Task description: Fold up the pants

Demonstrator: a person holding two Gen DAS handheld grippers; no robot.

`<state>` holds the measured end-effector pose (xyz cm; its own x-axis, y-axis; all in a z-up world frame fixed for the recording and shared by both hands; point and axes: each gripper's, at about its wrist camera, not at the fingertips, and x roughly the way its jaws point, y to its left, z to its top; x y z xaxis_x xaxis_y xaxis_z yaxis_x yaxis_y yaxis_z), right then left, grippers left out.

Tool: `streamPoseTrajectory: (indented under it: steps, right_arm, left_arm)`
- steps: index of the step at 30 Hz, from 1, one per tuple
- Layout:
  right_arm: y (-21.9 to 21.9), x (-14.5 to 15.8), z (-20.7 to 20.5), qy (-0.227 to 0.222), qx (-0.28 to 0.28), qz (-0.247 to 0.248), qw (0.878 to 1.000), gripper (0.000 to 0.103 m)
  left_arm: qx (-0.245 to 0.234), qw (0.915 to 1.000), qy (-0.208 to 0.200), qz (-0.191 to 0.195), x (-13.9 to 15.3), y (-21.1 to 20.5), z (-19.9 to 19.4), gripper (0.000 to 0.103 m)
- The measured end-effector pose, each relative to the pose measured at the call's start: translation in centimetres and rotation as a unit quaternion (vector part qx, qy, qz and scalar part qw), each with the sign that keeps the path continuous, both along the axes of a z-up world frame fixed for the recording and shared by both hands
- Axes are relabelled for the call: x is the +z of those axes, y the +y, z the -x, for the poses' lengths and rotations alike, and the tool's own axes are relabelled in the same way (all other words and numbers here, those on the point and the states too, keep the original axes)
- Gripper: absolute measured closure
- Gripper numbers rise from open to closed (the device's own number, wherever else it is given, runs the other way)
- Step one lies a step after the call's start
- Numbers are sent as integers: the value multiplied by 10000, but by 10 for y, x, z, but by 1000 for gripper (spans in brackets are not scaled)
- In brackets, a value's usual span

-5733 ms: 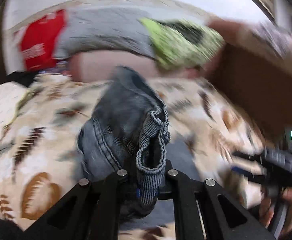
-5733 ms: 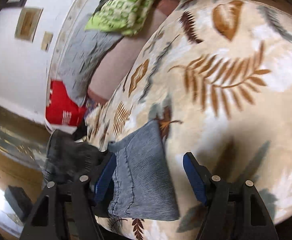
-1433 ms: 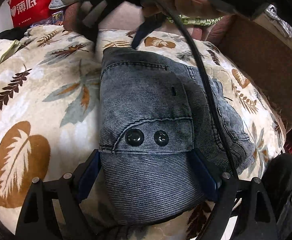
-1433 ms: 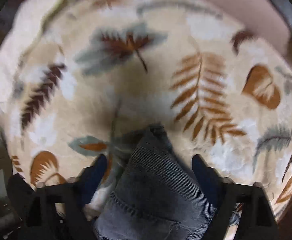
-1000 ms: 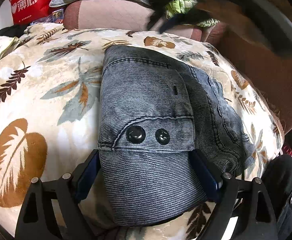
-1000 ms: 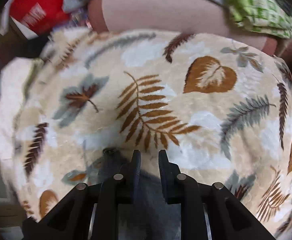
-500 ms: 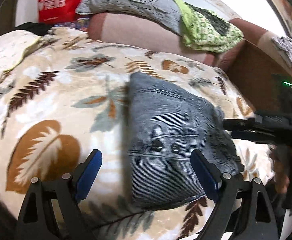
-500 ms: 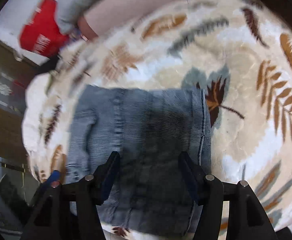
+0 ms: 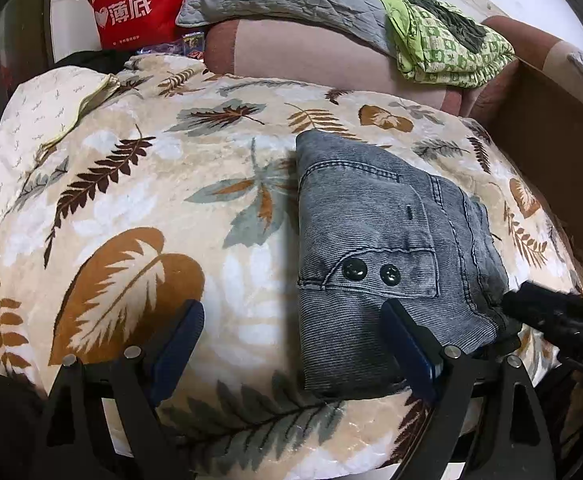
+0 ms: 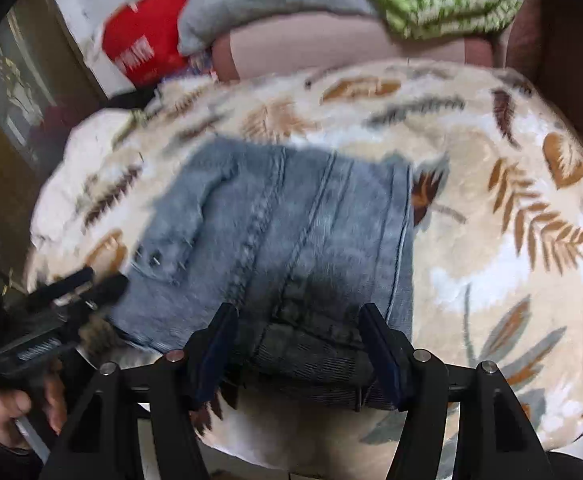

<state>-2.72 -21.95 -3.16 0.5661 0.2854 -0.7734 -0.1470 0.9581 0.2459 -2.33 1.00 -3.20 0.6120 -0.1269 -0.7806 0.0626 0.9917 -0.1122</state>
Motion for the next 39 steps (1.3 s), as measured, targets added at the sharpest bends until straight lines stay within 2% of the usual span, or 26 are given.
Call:
streamPoseTrajectory:
  steps: [2,3,4,6,10,15,18,21,25,29,32,34,36,39]
  right_arm:
    - [0,-8,-1,83,11,152,9998,25]
    - [-1,-24,-7,379,60,276,9989,25]
    - [-3,-37,-10,643,77,176,9977,24]
    - [-11,-32,-9,539,-50,-92,9985,24]
    - [-22,-17,-4,286,-145,-314,9990,23]
    - [-56,-17,0,66,-723,-864,9936,23]
    - [-77,-21,-1,102,-1050,-1255,9865,23]
    - [-99,-29,2,199,-1351,-1849,9732,23]
    - [-114,-35,2,219,-1578,-2097,9647,23]
    - [-110,-34,2,194,-1519,-2042,9669,23]
    - [-104,-34,-2,291,-1351,-2113,9676,23]
    - [-104,-37,-8,474,-1133,-2423,9624,23]
    - [-103,-44,-21,872,-802,-2884,9501,23]
    - [-102,-48,-42,1208,-565,-2974,9454,23]
  left_arm:
    - [16,10000,31,10,-1,1,-1,13]
    - [21,10000,50,16,-1,1,-1,13]
    - [14,10000,69,16,-2,1,-1,13]
    - [15,10000,59,-25,-2,2,0,13]
    - [59,9999,89,-13,-2,3,-2,13]
    - [48,9999,123,-19,-3,4,-4,13]
    - [70,9991,233,342,-4,13,-7,13]
    - [343,9946,451,873,-13,34,-13,13]
    - [670,9902,626,1057,-22,54,-16,13]
    - [898,9874,634,1142,-24,67,-16,13]
    - [736,9876,692,1198,-23,67,-22,13]
    - [547,9854,731,1435,-20,66,-28,13]
    - [298,9804,819,1766,-16,64,-37,13]
    - [12,9704,1021,2189,-15,56,-53,13]
